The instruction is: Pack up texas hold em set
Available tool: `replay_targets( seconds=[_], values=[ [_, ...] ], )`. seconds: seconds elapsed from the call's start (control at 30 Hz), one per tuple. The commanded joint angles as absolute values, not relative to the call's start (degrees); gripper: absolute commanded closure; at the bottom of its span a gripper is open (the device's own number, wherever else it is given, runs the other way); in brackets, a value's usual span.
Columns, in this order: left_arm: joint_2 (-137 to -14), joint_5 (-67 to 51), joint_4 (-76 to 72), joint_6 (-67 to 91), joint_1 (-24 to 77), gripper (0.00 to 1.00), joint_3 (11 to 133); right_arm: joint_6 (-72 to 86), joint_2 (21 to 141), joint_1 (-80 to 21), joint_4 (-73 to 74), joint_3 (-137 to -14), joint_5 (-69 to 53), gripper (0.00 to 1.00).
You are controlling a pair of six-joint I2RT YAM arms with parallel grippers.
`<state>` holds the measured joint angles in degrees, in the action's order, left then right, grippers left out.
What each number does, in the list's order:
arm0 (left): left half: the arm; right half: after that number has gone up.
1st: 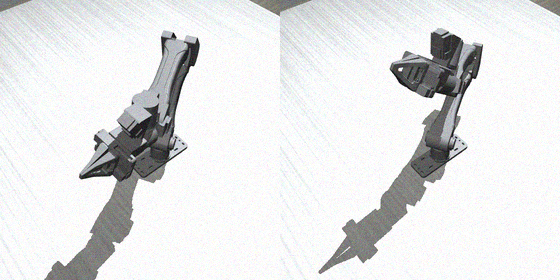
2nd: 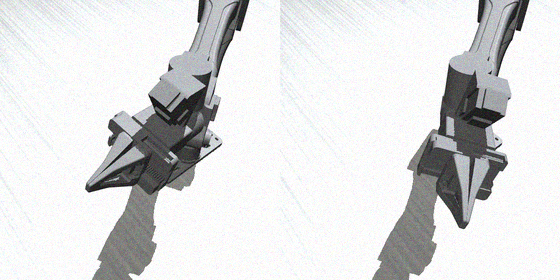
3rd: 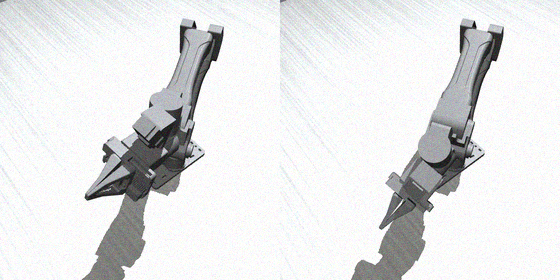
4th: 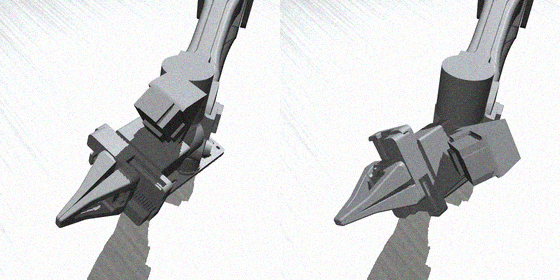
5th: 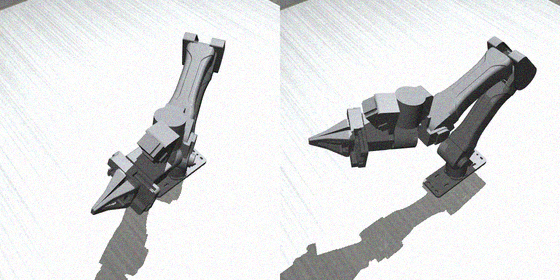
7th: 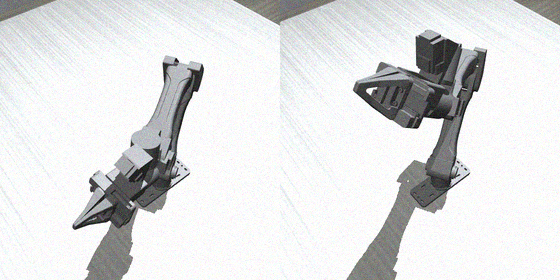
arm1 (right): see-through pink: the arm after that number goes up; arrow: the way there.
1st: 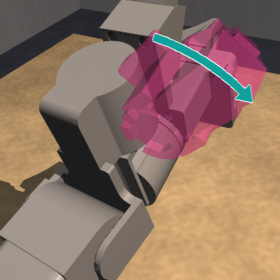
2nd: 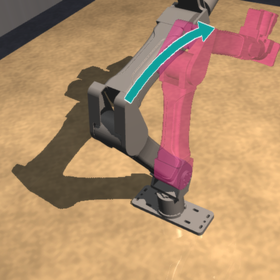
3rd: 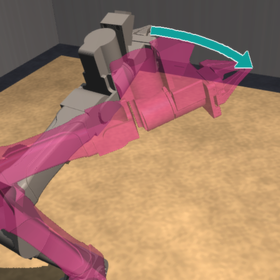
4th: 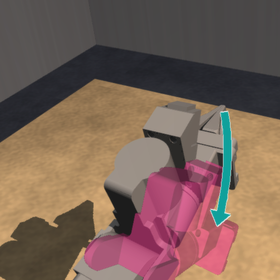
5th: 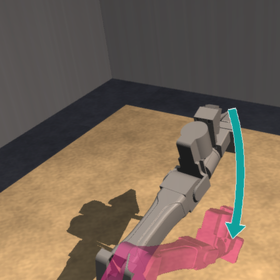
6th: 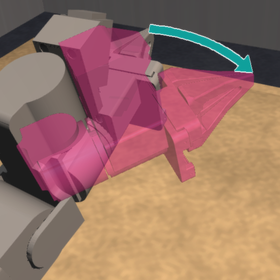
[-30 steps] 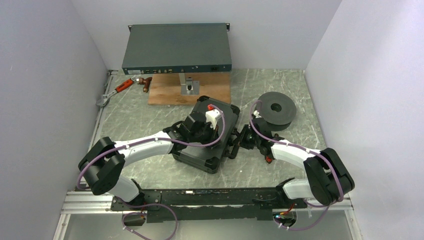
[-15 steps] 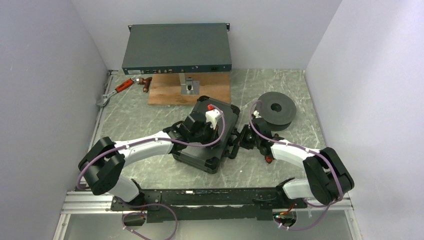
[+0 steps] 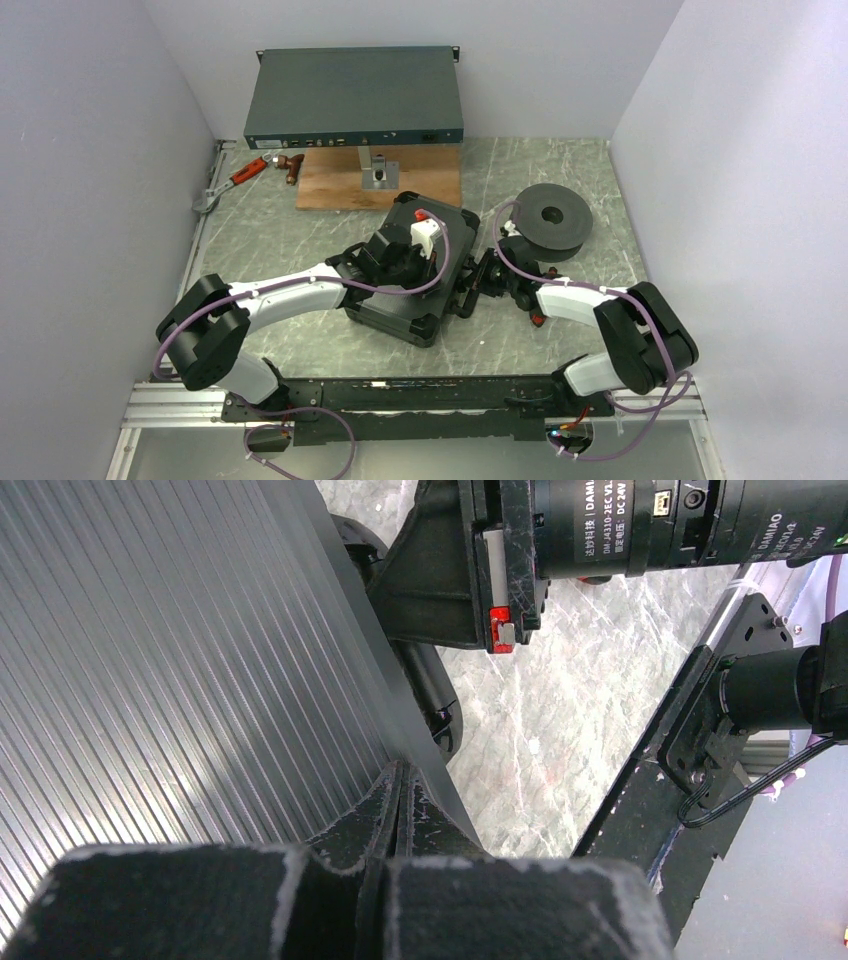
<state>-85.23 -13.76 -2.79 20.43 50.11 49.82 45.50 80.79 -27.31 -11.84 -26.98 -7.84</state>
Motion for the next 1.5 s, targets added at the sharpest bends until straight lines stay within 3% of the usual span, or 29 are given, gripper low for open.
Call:
replay_targets(
  seconds=[0.0, 0.43, 0.53, 1.03, 1.2, 1.3, 1.47],
  values=[
    [-87.90, -15.16, 6.00, 20.12, 51.49, 1.00, 46.11, 44.77, 81.63, -28.21, -9.85, -25.73, -9.34, 0.94],
    [-83.06, -13.26, 8.48, 20.28, 51.71, 1.00, 46.48, 39.81, 72.14, -28.21, 4.80, -29.48, -1.25, 0.93],
    [-81.26, -12.07, 9.93, 20.56, 51.93, 0.95, 47.26, 38.47, 69.13, -28.21, 7.55, -30.53, -0.23, 0.91],
    [-60.27, -2.86, 19.95, 16.95, 53.19, 0.62, 51.45, 29.80, 55.85, -28.21, 17.62, -37.32, 0.36, 0.61],
    [-53.22, 3.52, 27.33, 12.80, 53.17, 0.43, 53.72, 26.87, 52.71, -28.22, 18.54, -39.63, -3.11, 0.49],
    [-48.60, 8.57, 31.80, 9.99, 53.01, 0.34, 55.69, 25.31, 51.07, -28.29, 19.21, -41.13, -4.17, 0.36],
    [-41.80, 14.85, 35.50, 6.55, 52.92, 0.15, 57.32, 22.62, 48.49, -28.30, 20.51, -43.61, -4.74, 0.22]
  ],
)
